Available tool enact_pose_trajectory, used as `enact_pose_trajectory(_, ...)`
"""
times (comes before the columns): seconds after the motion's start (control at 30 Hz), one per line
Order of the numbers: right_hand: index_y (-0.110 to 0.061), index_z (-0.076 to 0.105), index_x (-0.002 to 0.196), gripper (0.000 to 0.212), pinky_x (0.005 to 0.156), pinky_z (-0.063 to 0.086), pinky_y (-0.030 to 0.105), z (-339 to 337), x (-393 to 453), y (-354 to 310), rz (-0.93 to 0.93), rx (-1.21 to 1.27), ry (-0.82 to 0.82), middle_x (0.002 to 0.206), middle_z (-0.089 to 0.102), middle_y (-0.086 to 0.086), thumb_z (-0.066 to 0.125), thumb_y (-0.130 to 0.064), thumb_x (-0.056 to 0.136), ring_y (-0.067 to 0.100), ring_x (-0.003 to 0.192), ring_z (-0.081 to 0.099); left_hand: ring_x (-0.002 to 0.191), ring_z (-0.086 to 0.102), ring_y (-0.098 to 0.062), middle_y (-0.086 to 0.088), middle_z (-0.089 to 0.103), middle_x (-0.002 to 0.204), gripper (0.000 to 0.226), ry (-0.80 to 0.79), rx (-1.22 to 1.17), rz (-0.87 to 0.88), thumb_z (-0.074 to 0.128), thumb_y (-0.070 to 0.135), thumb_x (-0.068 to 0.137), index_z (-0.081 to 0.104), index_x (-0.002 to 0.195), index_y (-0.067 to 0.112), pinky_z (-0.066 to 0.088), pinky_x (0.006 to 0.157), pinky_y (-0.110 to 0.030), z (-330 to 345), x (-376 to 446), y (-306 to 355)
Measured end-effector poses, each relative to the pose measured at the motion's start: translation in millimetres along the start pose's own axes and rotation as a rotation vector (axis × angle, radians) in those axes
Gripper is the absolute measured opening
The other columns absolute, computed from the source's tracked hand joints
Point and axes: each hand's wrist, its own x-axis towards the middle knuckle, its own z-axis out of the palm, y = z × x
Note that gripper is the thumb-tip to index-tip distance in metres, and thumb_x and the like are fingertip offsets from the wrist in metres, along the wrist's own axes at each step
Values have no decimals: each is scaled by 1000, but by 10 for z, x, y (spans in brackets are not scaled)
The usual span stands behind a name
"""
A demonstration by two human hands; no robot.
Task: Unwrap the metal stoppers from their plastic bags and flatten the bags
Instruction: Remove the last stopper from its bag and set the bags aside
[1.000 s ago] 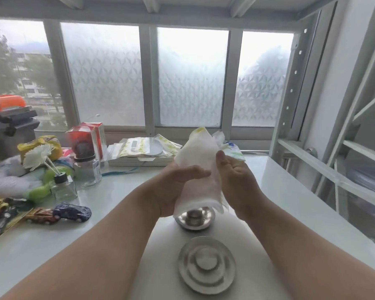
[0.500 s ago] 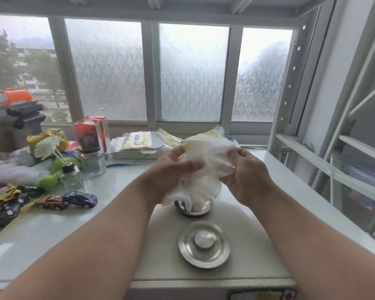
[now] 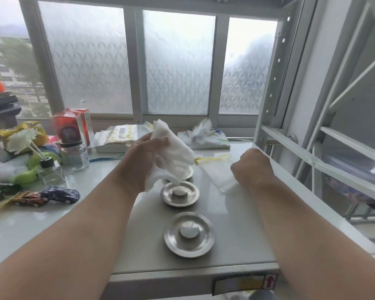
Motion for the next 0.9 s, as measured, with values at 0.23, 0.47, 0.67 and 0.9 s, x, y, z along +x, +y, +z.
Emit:
enact_pose_trajectory(0.23,-3,73,83,38,64,44,34,-15,-276,-225,-154,710,-64,74,67,4,67,-39,91,24,71,58,94,55,-40,-20,60,105,31,-88,41,11,81,24,94,67,120,13,47,76,-51,133,-101,-1)
enact_pose_trajectory(0.47,0,72,113,25,86,61,44,81,-433,-349,-195,1160,-570,99,78,18,75,-16,95,30,84,75,110,71,-44,-27,69,123,61,-177,86,-2,80,12,90,58,143,-8,64,89,-55,171,-108,-35)
enact_pose_trajectory(0.67,-12,68,117,36,81,62,37,48,-336,-310,-129,1315,-419,86,78,4,72,11,89,20,78,75,72,70,-28,-14,72,96,25,-161,43,-15,72,26,104,75,119,5,63,66,-37,208,-112,-28)
enact_pose_trajectory(0.9,-15,65,128,49,63,59,22,26,-211,-207,-131,1353,-233,107,78,4,64,17,91,9,77,76,68,46,-28,-13,64,88,31,62,155,21,95,16,76,83,105,19,45,59,-35,136,8,-69)
